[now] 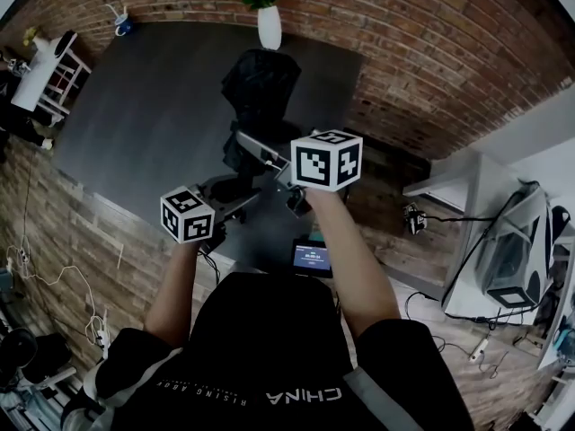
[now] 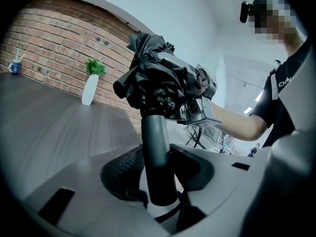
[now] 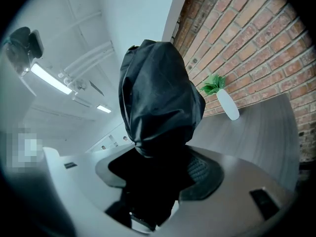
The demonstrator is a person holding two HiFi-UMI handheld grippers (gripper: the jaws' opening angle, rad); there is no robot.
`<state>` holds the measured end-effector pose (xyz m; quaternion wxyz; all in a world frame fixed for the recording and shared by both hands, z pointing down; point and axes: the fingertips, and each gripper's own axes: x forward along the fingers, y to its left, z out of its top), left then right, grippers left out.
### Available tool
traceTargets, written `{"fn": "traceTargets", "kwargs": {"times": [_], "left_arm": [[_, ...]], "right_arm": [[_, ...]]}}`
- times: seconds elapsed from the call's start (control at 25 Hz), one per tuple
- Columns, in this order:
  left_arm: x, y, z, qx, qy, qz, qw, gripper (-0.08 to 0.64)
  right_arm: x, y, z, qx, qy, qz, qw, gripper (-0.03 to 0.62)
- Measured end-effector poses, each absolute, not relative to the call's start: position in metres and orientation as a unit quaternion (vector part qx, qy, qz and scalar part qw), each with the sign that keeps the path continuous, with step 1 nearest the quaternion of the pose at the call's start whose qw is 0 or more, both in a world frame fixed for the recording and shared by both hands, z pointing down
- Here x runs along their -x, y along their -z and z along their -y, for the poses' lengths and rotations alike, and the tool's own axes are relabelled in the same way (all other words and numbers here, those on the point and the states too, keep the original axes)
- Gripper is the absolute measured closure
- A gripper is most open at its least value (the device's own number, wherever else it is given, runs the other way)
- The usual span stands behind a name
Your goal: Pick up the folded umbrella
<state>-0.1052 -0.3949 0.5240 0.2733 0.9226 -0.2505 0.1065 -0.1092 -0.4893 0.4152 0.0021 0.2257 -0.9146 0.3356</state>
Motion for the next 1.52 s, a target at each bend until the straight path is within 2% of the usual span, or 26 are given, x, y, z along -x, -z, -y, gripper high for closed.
{"fn": "traceTargets", "kwargs": {"times": [0.84, 1.52], "left_arm": [[0.061, -0.527, 0.305, -0.914, -0.094, 0.289, 0.267, 0.4], [0.108, -0.51, 0.196, -0.93, -0.083, 0.262, 0.245, 0.4]], "right_arm": [[0.081, -0.409, 0.388, -0.14, -0.287, 0.947, 0.017, 0.327], [0.127, -0.388, 0.274, -0.168, -0.262, 0.95, 0.013, 0.325]]}}
